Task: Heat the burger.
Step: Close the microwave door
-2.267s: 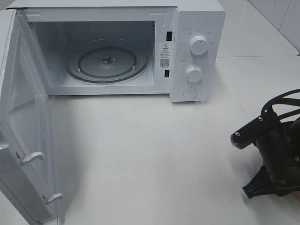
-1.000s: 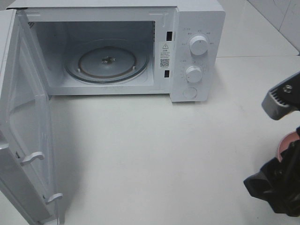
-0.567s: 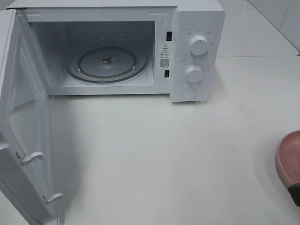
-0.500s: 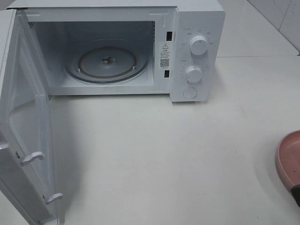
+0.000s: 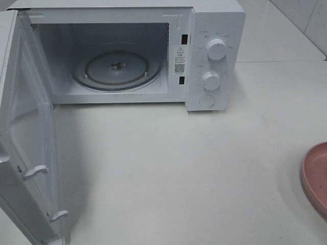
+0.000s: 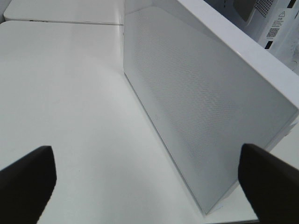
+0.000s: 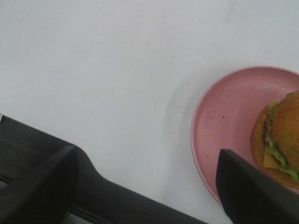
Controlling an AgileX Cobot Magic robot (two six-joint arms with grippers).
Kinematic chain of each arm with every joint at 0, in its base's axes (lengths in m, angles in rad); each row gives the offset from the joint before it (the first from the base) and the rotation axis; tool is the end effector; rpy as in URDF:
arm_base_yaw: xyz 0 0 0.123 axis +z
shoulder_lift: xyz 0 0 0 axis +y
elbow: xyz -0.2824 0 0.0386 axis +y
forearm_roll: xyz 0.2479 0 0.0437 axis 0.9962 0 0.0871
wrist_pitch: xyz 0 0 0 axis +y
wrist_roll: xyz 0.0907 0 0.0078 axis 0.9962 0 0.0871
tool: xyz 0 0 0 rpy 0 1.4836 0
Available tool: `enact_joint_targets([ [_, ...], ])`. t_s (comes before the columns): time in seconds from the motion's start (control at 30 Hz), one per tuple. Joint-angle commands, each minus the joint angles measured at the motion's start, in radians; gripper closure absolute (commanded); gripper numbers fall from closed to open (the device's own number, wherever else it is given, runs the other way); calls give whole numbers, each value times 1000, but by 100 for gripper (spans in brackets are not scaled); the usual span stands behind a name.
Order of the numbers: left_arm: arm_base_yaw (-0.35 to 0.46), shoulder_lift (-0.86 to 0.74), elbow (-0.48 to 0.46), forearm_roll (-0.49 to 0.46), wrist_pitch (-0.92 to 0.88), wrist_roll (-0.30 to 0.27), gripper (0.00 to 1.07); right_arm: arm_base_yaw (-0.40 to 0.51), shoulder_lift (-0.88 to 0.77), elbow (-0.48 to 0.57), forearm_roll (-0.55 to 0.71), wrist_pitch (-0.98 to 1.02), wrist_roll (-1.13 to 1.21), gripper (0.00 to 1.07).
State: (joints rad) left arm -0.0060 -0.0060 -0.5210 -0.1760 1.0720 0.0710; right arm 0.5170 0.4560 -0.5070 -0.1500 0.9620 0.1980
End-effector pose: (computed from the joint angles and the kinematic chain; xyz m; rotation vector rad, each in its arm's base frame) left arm -0.0095 -0.0140 0.2830 0.0899 2.0183 -0.1686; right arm 0.0668 0.0251 0.2722 -0.4233 2.3488 0.1518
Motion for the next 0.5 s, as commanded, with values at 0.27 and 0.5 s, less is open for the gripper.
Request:
enact_joint_targets([
  [0.27,-1,-5,1,-4,-2,3,9,-209,-183,7,16,1,-79,32],
  [0.5,-1,-5,1,-4,-2,3,9,-309,-313,10,18,1,-82,32],
])
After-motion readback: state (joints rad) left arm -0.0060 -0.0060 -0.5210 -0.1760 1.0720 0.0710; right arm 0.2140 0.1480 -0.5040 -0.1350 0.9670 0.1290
